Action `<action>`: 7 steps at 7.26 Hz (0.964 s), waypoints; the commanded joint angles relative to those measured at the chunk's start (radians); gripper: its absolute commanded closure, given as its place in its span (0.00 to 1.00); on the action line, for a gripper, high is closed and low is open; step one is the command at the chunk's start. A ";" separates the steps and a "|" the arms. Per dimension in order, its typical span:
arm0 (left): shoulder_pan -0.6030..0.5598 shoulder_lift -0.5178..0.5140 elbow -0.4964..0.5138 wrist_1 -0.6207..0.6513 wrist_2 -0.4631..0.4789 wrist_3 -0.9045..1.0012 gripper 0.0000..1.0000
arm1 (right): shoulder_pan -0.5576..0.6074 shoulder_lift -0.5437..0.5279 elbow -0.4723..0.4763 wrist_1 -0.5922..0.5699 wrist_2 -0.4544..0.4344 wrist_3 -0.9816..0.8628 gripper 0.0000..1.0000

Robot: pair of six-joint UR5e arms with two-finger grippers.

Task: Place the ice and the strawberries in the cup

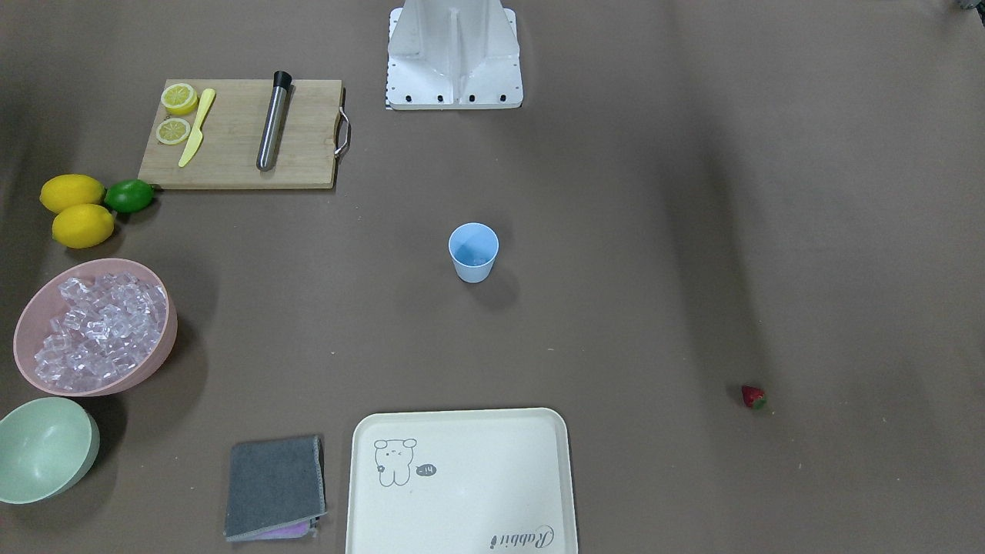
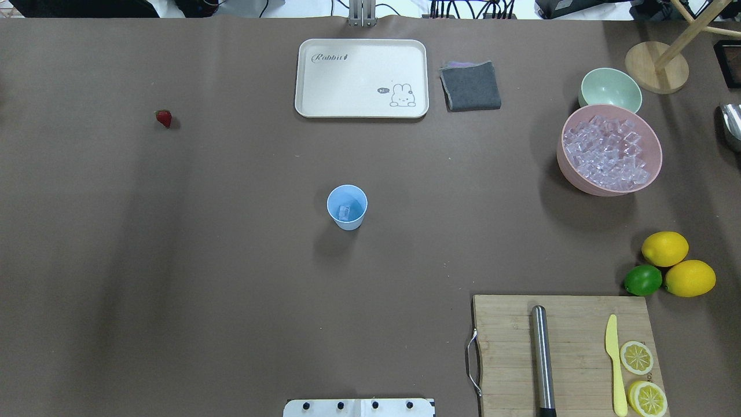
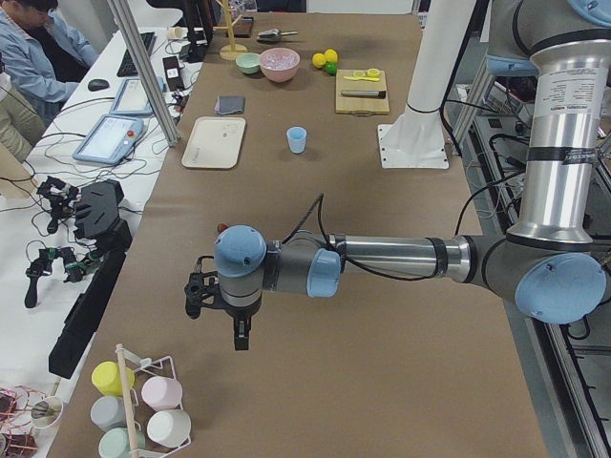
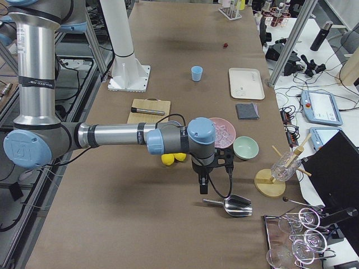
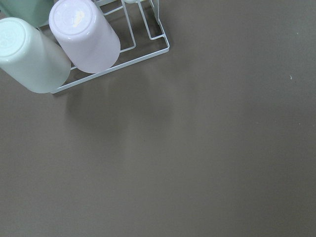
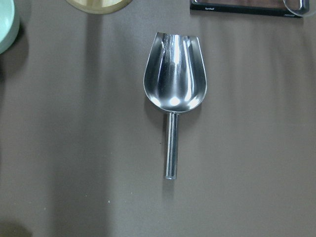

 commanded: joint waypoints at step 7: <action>0.002 -0.002 -0.005 0.000 0.000 -0.002 0.03 | -0.490 0.213 0.114 0.009 -0.080 0.669 0.00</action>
